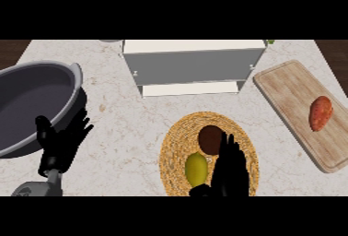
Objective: Pick the lemon from the placemat and place it in the tiered shelf
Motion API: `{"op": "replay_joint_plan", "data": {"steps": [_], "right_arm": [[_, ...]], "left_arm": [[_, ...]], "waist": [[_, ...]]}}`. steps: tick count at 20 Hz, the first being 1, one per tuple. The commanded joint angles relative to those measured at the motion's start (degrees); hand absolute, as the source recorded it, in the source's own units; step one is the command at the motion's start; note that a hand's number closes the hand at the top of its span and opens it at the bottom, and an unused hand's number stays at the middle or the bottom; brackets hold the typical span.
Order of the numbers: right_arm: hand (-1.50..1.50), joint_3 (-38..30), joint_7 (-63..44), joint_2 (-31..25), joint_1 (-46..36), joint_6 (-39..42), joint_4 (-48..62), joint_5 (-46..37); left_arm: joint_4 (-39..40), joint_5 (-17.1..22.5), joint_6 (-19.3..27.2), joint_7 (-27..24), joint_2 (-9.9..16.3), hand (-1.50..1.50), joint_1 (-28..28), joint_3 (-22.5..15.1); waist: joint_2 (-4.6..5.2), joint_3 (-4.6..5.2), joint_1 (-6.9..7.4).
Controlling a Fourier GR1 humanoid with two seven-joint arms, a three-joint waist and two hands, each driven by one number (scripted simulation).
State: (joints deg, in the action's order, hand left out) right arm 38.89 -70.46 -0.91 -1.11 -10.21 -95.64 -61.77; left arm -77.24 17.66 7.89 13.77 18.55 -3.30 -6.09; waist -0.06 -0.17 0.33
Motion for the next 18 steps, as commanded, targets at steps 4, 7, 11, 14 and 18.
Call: {"op": "replay_joint_plan", "data": {"steps": [4, 7, 11, 14, 18], "right_arm": [[-1.5, 4.0, -14.0, 0.9, -3.5, -7.4, 3.6, 0.0], [-1.5, 0.8, -9.5, 0.9, -5.2, -8.9, 8.3, 1.7], [1.5, 3.7, -6.5, 0.9, -4.5, -7.5, 11.6, 6.2], [1.5, 3.2, -1.5, 0.9, -7.7, 2.1, 13.3, 10.1], [1.5, 6.4, -3.4, 0.8, -9.7, -7.4, 14.3, 12.4]], "left_arm": [[-1.5, -0.5, -0.9, 2.2, 0.4, 0.0, 1.2, -0.2], [0.3, 1.0, -2.4, 0.8, 1.1, 0.0, 1.4, 2.4], [0.1, -0.3, -1.3, 3.7, 0.2, 0.0, -1.6, 1.4], [0.4, -1.6, -0.8, -0.7, -2.2, 0.0, 2.5, -0.1], [2.7, -2.0, -2.7, -2.4, -1.4, 0.0, 1.9, 1.5]], "waist": [[0.02, 0.16, 0.11], [0.11, 0.16, 0.2], [0.15, 0.14, 0.06], [0.21, 0.18, 0.58], [0.13, 0.16, 0.32]]}}
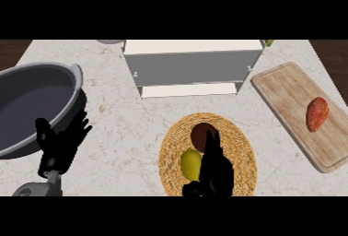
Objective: Pick the lemon from the placemat and place it in the tiered shelf
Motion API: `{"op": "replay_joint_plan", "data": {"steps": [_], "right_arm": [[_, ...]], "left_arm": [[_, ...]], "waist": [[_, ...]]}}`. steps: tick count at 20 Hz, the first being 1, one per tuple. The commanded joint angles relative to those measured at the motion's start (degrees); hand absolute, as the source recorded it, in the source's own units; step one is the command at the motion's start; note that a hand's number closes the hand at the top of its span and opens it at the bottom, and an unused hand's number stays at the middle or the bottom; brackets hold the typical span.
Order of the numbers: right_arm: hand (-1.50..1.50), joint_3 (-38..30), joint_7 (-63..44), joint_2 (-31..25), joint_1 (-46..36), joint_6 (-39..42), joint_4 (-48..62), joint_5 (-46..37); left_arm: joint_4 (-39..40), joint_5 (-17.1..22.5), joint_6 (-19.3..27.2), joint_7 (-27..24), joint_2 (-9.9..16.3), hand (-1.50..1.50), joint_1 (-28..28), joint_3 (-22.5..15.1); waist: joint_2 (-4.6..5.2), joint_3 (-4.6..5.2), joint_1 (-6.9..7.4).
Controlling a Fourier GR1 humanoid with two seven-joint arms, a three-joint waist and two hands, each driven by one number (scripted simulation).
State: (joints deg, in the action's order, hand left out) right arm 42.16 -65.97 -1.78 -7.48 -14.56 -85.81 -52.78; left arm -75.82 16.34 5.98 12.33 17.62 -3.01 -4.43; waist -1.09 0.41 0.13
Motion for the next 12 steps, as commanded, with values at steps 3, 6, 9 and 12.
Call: {"op": "replay_joint_plan", "data": {"steps": [3, 6, 9, 12], "right_arm": [[1.5, 4.9, -6.1, 1.7, -4.4, -8.4, 6.5, 2.4], [1.5, 8.0, 3.1, 1.7, -11.1, -0.6, 8.4, 11.2], [1.5, 9.2, 8.9, 1.7, -19.2, 7.9, 5.9, 18.2], [1.5, 11.0, 11.0, 1.7, -27.7, 5.8, 9.1, 22.3]], "left_arm": [[-0.2, 0.4, -0.9, 3.6, 0.8, 0.0, -1.0, 1.3], [-0.3, -0.4, -0.6, 0.7, -1.4, 0.0, 0.5, -0.3], [0.3, -1.6, -1.4, 1.1, -1.2, 0.0, -1.5, -1.8], [0.0, -1.3, -0.3, 3.2, -1.6, 0.0, -2.7, -1.2]], "waist": [[1.16, -0.44, 0.46], [1.57, -0.45, 2.34], [2.19, -0.43, 4.76], [1.61, -0.43, 3.37]]}}
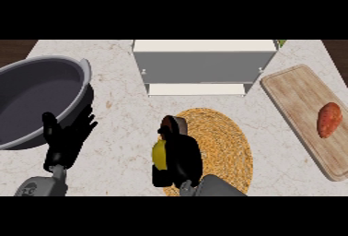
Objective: Pick the lemon from the placemat and place it in the tiered shelf
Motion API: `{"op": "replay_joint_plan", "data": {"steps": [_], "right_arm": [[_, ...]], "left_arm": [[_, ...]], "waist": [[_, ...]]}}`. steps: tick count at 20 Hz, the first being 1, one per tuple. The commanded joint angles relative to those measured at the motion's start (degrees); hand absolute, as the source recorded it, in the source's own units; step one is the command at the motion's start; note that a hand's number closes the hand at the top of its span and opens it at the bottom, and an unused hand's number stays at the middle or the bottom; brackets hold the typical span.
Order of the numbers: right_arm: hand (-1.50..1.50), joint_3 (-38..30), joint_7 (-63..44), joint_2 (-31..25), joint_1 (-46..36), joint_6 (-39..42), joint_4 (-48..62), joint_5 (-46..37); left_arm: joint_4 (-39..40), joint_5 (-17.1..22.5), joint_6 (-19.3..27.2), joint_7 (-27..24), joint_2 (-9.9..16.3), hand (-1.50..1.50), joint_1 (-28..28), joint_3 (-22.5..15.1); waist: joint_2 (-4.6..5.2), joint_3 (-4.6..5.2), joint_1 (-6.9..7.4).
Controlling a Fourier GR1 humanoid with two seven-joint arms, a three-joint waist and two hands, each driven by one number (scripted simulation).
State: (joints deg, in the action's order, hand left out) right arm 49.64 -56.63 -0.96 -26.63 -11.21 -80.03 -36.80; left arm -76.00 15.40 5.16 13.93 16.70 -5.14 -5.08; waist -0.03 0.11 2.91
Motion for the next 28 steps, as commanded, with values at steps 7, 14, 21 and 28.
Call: {"op": "replay_joint_plan", "data": {"steps": [7, 14, 21, 28], "right_arm": [[1.5, 3.2, -6.8, 0.9, -20.8, -6.2, -7.0, 3.4], [1.5, -7.3, -20.2, 0.9, -31.5, 3.7, -17.7, -4.1], [1.5, -19.5, -20.7, -0.8, -40.6, 12.0, -15.6, -2.3], [1.5, -31.8, -17.3, -3.6, -47.6, 15.4, -11.0, -0.1]], "left_arm": [[2.9, 0.1, -0.7, -1.0, 0.3, 0.0, 1.0, 2.4], [0.6, -0.1, -0.2, 0.1, 0.4, 0.0, 3.6, 2.4], [-1.4, 0.0, 0.2, 2.3, 0.2, 0.0, 2.5, 2.7], [1.4, -0.4, 0.0, -0.2, -1.0, 0.0, 2.1, 3.3]], "waist": [[-0.06, -0.05, -1.87], [-0.74, -0.04, -3.61], [-0.47, -0.08, -3.33], [-0.17, -0.04, -3.19]]}}
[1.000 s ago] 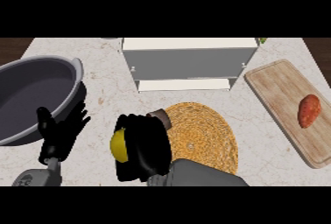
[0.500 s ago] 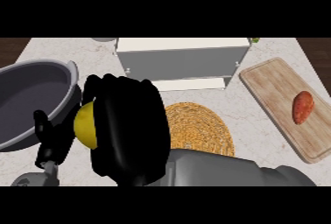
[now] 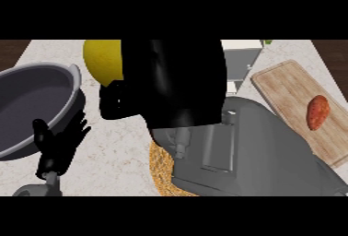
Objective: Pick the lemon from the placemat and place it in the tiered shelf
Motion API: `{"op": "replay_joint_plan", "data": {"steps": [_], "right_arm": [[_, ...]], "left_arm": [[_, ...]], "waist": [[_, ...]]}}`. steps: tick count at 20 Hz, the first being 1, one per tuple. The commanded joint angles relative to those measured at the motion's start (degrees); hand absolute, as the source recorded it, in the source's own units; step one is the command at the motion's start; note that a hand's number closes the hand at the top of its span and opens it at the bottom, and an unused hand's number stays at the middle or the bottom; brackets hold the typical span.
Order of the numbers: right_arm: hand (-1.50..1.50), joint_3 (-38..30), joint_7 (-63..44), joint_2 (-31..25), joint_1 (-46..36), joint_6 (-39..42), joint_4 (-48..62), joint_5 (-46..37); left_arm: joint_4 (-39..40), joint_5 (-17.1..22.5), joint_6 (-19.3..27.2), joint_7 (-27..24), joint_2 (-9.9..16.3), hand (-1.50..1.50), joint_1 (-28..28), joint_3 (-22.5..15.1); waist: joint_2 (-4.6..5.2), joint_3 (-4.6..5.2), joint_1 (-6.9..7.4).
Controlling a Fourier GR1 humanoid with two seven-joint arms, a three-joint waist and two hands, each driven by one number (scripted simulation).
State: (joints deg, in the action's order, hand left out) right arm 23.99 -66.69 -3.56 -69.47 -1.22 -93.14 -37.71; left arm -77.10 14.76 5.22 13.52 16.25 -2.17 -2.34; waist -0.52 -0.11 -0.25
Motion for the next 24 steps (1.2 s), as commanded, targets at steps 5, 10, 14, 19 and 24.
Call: {"op": "replay_joint_plan", "data": {"steps": [5, 10, 14, 19, 24], "right_arm": [[1.5, -12.6, -1.0, -4.0, -8.0, 5.6, 10.4, 1.5], [1.5, -17.7, 6.7, -6.1, -13.5, 7.3, 21.4, 3.5], [1.5, -18.4, 11.9, -6.1, -13.5, 8.8, 27.2, 4.9], [1.5, -18.3, 18.0, -6.0, -15.4, 7.8, 34.4, 3.0], [1.5, -18.2, 24.8, -5.9, -13.1, 3.0, 40.3, -0.2]], "left_arm": [[-1.1, 0.1, -1.5, 1.4, 1.5, 0.0, 1.1, 0.8], [-0.5, -0.6, -0.5, 2.9, -1.0, 0.0, -1.0, -0.3], [-3.0, -2.0, 0.2, 3.0, -1.5, 0.0, 1.2, -1.3], [-0.8, -1.5, -0.8, 1.4, -2.1, 0.0, 0.7, 0.0], [2.3, -0.8, -3.8, 0.1, -0.4, 0.0, -0.4, 1.8]], "waist": [[0.41, 0.15, 0.71], [0.59, 0.16, 0.95], [0.55, 0.14, 1.25], [0.65, 0.16, 1.4], [0.8, 0.18, 1.32]]}}
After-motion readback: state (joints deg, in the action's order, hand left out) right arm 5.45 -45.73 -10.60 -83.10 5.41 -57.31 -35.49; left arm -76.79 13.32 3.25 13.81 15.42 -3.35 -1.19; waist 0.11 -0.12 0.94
